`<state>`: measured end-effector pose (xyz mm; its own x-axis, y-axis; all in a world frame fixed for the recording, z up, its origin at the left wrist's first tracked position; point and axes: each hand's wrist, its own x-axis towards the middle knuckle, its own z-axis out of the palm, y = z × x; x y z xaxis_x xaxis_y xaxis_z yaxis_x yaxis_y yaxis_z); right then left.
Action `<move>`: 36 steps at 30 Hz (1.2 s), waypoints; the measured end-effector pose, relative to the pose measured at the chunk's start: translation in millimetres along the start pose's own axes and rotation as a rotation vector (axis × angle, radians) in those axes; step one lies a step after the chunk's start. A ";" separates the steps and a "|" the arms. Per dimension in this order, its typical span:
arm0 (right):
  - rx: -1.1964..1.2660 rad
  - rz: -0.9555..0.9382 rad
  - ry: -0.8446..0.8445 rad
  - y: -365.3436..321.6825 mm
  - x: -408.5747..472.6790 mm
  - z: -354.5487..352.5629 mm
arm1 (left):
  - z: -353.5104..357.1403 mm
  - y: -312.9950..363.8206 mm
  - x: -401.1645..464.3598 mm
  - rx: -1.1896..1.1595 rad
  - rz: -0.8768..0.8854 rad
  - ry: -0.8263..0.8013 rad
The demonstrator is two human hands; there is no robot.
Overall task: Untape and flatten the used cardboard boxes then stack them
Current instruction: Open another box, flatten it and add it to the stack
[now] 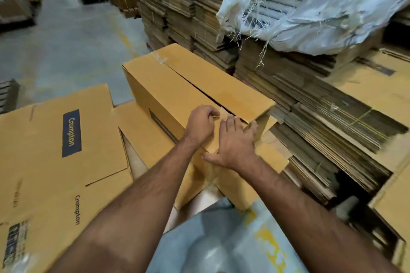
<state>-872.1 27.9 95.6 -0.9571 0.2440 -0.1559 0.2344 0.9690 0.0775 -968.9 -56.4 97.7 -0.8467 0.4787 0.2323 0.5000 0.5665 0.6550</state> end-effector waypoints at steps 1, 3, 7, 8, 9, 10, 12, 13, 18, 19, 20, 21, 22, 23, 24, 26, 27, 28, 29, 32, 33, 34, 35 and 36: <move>0.011 0.011 0.023 0.7 1.1 1.2 | 0.6 -0.9 3.8 0.009 0.001 0.003; 0.020 -0.005 0.038 11.4 6.3 -1.2 | -2.1 -4.1 11.1 0.068 0.028 -0.015; -0.010 0.032 -0.111 87.8 29.6 -11.0 | -10.8 -28.0 20.1 0.290 0.082 -0.137; -0.013 0.098 -0.150 114.1 38.0 -12.9 | -12.9 -32.9 19.9 0.339 0.061 -0.185; -0.016 0.189 -0.151 137.9 44.7 -16.1 | -14.5 -35.9 20.2 0.389 0.044 -0.220; -0.010 0.315 -0.140 156.3 49.4 -20.8 | -15.8 -37.8 21.3 0.429 0.034 -0.235; 0.038 0.474 -0.134 164.9 57.3 -30.8 | -17.7 -35.8 28.4 0.464 0.053 -0.202; 0.075 0.437 -0.113 155.7 60.8 -35.2 | -16.6 -35.8 34.6 0.460 0.066 -0.179; 0.334 0.174 0.057 54.6 73.6 -21.7 | -23.5 -39.9 71.8 0.345 -0.079 -0.050; 0.309 0.169 0.081 39.8 75.4 -10.1 | -26.4 -44.9 77.1 0.386 -0.134 -0.031; 0.278 0.168 0.111 32.1 76.1 -2.0 | -30.1 -53.3 81.1 0.429 -0.214 -0.010; 0.270 0.161 0.149 29.2 77.8 1.1 | -35.5 -63.4 83.3 0.467 -0.308 0.015; 0.284 0.154 0.161 31.3 79.4 1.6 | -42.4 -75.1 84.7 0.482 -0.412 0.032; 0.303 0.140 0.164 35.9 82.3 3.0 | -50.4 -86.5 84.9 0.475 -0.506 0.038; 0.306 0.126 0.156 40.4 84.9 4.6 | -59.3 -95.9 84.7 0.459 -0.581 0.021; 0.288 0.117 0.143 43.8 90.3 7.4 | -75.6 -107.9 85.6 0.417 -0.679 -0.060; 0.283 0.113 0.157 43.4 93.2 7.4 | -82.4 -109.5 85.8 0.398 -0.702 -0.101; 0.281 0.104 0.166 43.3 95.7 6.3 | -87.4 -109.8 84.8 0.387 -0.710 -0.127; 0.285 0.090 0.167 44.7 98.1 4.4 | -90.9 -107.9 82.1 0.391 -0.711 -0.135; 0.329 0.064 0.128 56.3 113.2 -3.3 | -94.6 -95.2 69.0 0.442 -0.724 -0.117; 0.344 0.082 0.102 58.7 118.8 -6.3 | -94.6 -89.5 63.6 0.449 -0.734 -0.113; 0.347 0.111 0.077 58.8 124.3 -8.5 | -93.9 -83.2 57.8 0.446 -0.741 -0.111; 0.343 0.146 0.053 56.4 129.3 -11.0 | -92.5 -76.5 52.1 0.434 -0.744 -0.110; 0.339 0.184 0.028 51.6 132.4 -13.5 | -90.0 -69.6 46.8 0.418 -0.746 -0.106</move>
<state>-989.0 109.7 92.3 -0.8971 0.4182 -0.1425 0.4409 0.8679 -0.2288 -1059.7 -133.8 127.7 -0.9694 -0.0688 -0.2358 -0.1370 0.9482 0.2867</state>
